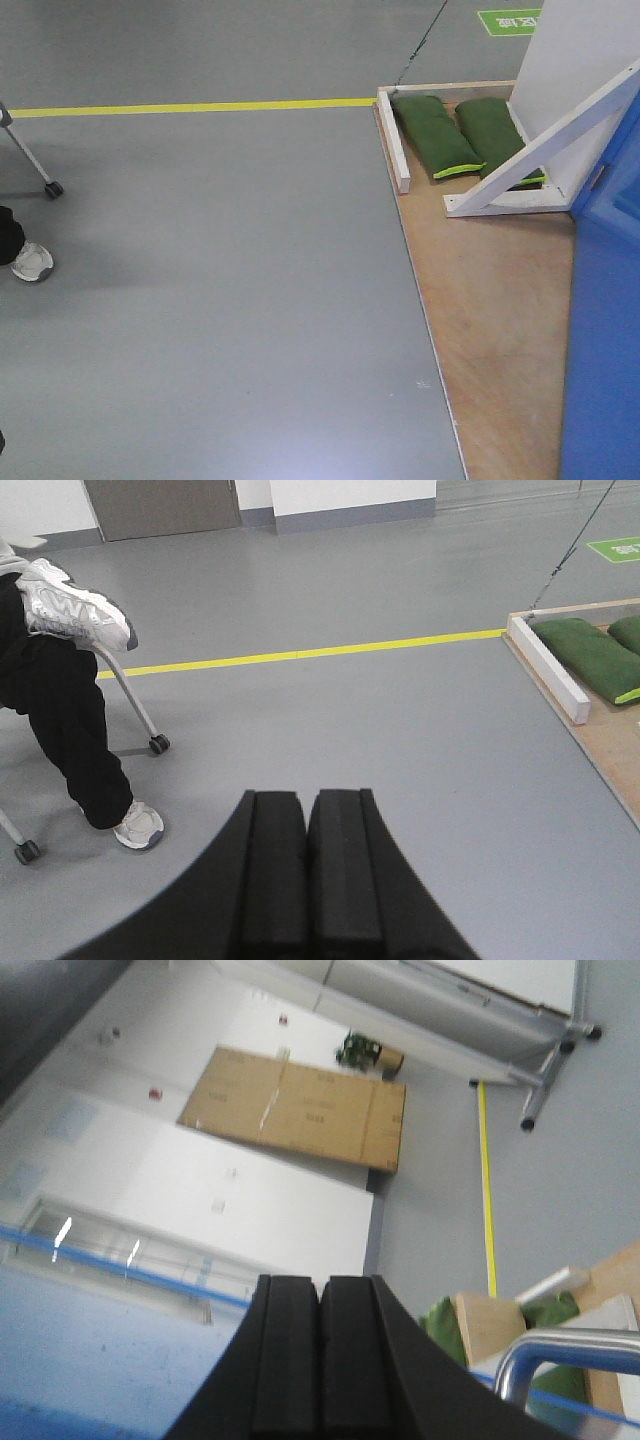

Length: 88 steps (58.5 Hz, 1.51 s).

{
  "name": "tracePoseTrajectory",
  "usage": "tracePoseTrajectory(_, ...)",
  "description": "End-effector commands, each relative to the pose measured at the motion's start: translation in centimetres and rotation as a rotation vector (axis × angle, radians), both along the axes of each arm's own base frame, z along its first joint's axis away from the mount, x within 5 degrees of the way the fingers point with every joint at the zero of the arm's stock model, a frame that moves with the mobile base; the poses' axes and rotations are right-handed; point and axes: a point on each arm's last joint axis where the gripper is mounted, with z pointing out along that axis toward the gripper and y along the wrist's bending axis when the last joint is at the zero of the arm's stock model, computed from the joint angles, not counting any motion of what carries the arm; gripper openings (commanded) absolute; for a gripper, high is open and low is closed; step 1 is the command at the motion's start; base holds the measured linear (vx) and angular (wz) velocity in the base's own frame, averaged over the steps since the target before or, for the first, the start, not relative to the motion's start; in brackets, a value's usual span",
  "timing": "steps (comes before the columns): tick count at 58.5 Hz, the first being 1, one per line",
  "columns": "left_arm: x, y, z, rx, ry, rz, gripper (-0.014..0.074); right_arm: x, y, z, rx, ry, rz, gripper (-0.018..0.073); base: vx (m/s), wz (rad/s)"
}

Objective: Move to blue door and open it
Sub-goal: 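Push the blue door panel with the right gripper to swing it open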

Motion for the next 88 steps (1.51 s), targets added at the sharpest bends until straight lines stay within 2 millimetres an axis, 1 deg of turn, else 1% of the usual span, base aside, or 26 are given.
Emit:
tracePoseTrajectory(1,0.1,0.0,0.7,-0.003,-0.092,-0.001,0.0070,2.2,3.2,0.4,0.053,0.096,0.322,0.0002,0.00,0.00)
tracePoseTrajectory(14,0.1,0.0,0.7,-0.003,-0.092,-0.001,0.0070,2.7,5.0,0.9,0.160,-0.020,0.484,0.0002,0.00,0.00)
tracePoseTrajectory(22,0.1,0.0,0.7,-0.003,-0.092,-0.001,0.0070,3.2,6.5,1.4,0.251,-0.132,0.645,0.0002,0.00,0.00)
tracePoseTrajectory(30,0.1,0.0,0.7,-0.003,-0.092,-0.001,0.0070,3.4,7.7,1.7,0.291,-0.153,0.780,0.0002,0.00,0.00)
tracePoseTrajectory(36,0.1,0.0,0.7,-0.003,-0.092,-0.001,0.0070,3.5,8.2,1.6,0.301,-0.138,0.825,0.0002,0.00,0.00)
tracePoseTrajectory(48,0.1,0.0,0.7,-0.003,-0.092,-0.001,0.0070,3.7,8.5,1.6,0.303,-0.136,0.842,0.0002,0.00,0.00)
tracePoseTrajectory(56,0.1,0.0,0.7,-0.003,-0.092,-0.001,0.0070,4.8,10.0,1.7,0.305,-0.129,0.913,0.0002,0.00,0.01)
tracePoseTrajectory(68,0.1,0.0,0.7,-0.003,-0.092,-0.001,0.0070,6.9,13.5,1.8,0.309,-0.121,1.052,0.0002,0.00,0.00)
tracePoseTrajectory(80,0.1,0.0,0.7,-0.003,-0.092,-0.001,0.0070,8.9,15.9,1.7,0.309,-0.139,1.068,0.0002,0.00,0.00)
tracePoseTrajectory(88,0.1,0.0,0.7,-0.003,-0.092,-0.001,0.0070,10.2,16.5,1.2,0.286,-0.127,1.017,0.0002,0.00,0.00)
